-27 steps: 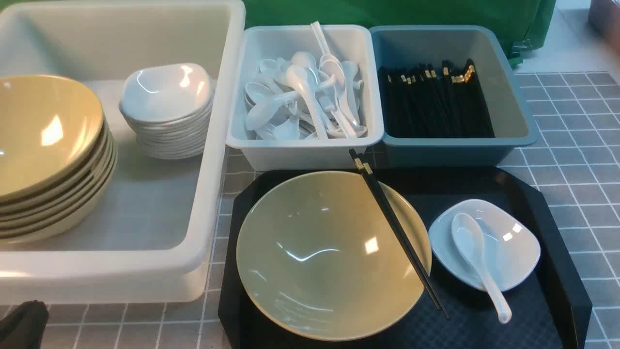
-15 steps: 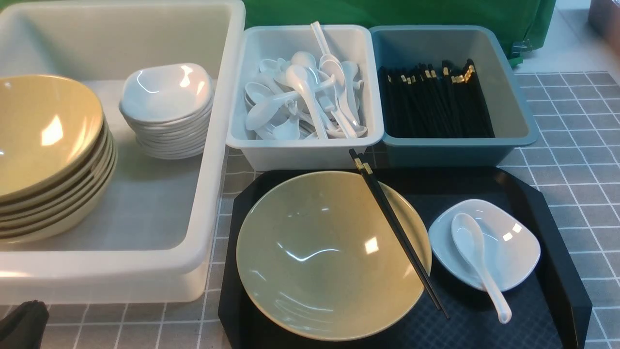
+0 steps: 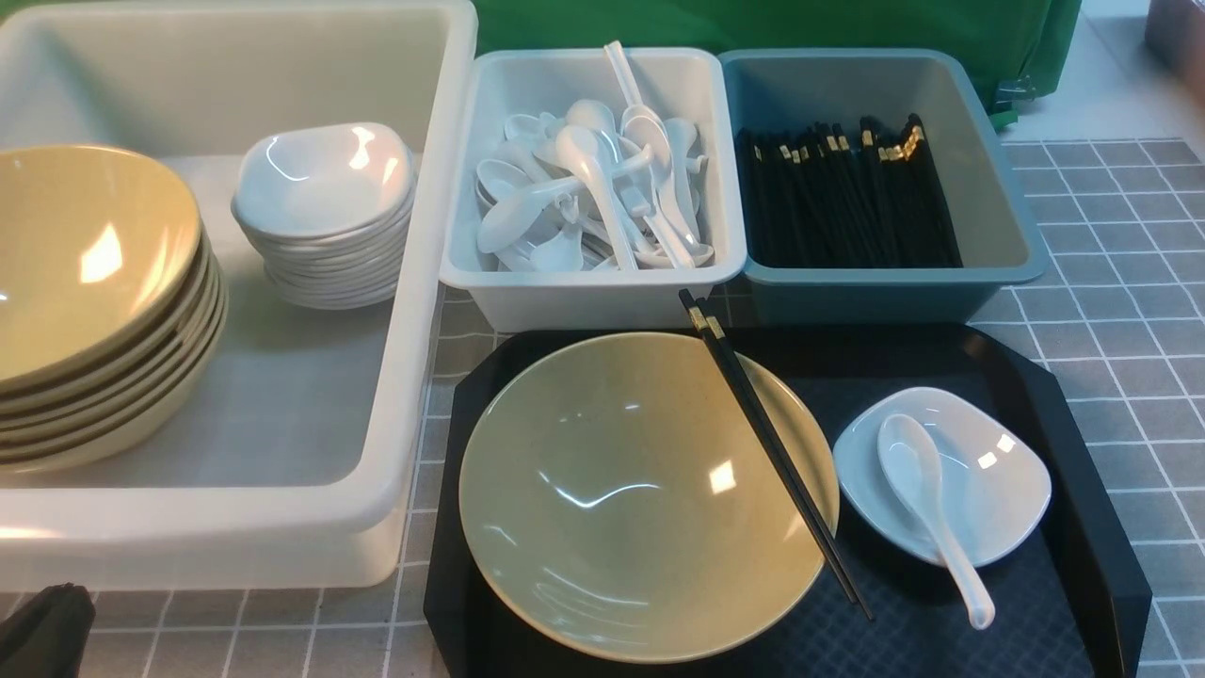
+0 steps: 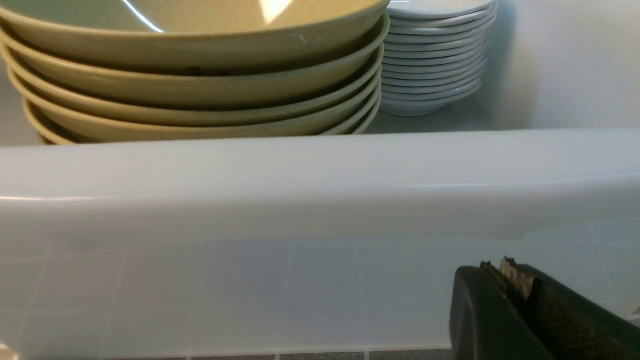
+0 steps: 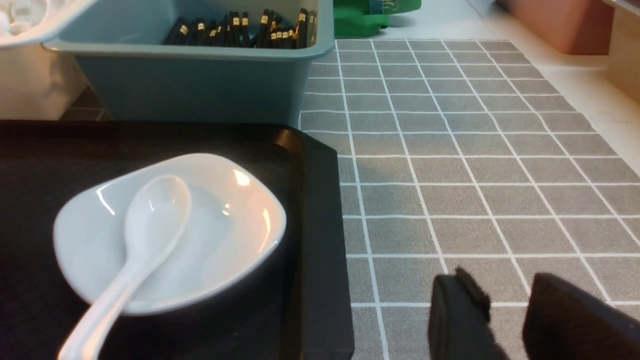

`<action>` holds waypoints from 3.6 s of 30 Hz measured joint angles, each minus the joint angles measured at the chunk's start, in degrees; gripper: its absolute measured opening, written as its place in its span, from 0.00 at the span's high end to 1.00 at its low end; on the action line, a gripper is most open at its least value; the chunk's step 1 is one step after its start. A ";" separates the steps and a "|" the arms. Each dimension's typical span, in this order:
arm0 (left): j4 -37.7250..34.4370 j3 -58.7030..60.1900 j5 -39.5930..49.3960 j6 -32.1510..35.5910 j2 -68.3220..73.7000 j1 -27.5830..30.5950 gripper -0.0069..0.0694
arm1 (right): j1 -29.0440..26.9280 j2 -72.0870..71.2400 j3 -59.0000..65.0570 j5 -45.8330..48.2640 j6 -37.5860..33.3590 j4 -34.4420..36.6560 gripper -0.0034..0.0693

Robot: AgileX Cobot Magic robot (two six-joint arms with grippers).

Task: On grey table put chopsticks spoon bowls plates into blue grey white boxes.
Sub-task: 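Move the grippers toward the tableware on the black tray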

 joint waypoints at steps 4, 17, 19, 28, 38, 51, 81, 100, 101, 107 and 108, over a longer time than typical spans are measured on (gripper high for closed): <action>0.00 0.00 0.00 0.00 0.00 0.00 0.92 | 0.00 0.00 0.00 0.00 0.00 0.00 0.63; 0.00 0.00 0.00 0.00 0.00 0.00 0.92 | 0.00 0.00 0.00 0.00 0.00 0.00 0.63; 0.00 0.00 0.00 0.00 0.00 0.00 0.92 | 0.00 0.00 0.00 0.00 0.34 0.00 0.63; 0.00 0.00 0.00 0.00 0.00 0.00 0.92 | 0.00 0.00 0.00 0.00 3.20 0.00 0.63; -1.04 0.00 0.00 0.00 0.00 0.00 0.92 | 0.00 0.00 0.00 0.00 3.24 0.00 0.63; -53.42 0.00 -5.51 -20.64 0.00 0.00 0.92 | 0.00 0.00 0.00 -0.05 37.20 17.76 0.63; -12.09 -56.19 43.83 11.00 44.50 -0.20 0.92 | 6.05 46.44 -53.50 41.43 -27.36 25.53 0.91; -4.77 -63.03 41.33 12.21 65.48 -37.49 0.92 | 36.84 84.80 -77.05 47.99 -18.20 9.50 0.87; -3.99 -63.03 41.23 11.93 65.51 -38.35 0.92 | 37.04 87.23 -78.98 47.87 -17.47 9.38 0.84; 1.79 -63.03 42.38 7.72 65.51 -38.84 0.92 | 37.11 96.58 -86.38 47.98 -14.63 8.86 0.60; 2.27 -62.90 42.49 7.03 65.51 -38.84 0.92 | 37.11 98.03 -87.34 48.07 -14.21 8.80 0.55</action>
